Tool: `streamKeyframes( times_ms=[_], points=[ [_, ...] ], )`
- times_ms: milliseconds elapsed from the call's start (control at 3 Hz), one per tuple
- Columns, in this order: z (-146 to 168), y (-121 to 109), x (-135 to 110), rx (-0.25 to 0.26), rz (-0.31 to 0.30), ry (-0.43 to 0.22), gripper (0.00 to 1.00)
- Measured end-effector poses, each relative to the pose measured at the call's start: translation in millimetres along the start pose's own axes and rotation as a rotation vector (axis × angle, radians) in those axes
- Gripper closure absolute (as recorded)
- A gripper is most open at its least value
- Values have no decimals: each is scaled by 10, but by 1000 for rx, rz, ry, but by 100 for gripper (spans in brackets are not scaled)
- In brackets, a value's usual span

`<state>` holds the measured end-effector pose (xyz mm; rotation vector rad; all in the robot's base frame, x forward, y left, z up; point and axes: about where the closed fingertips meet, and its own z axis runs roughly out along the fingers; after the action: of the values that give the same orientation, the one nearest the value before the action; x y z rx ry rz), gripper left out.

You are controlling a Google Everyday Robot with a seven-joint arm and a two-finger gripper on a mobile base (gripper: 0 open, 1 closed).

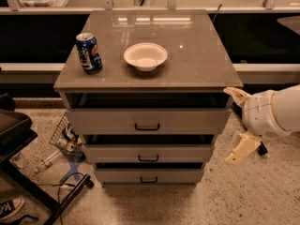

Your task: Open top drawer

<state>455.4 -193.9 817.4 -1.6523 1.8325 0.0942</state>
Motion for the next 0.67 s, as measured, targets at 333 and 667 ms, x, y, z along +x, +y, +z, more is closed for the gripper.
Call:
streamKeyframes(
  times_ms=[333,667],
  points=[
    [3,1,-2,0,0,0,0],
    [533,113,21,-33,-29,-23,0]
  ],
)
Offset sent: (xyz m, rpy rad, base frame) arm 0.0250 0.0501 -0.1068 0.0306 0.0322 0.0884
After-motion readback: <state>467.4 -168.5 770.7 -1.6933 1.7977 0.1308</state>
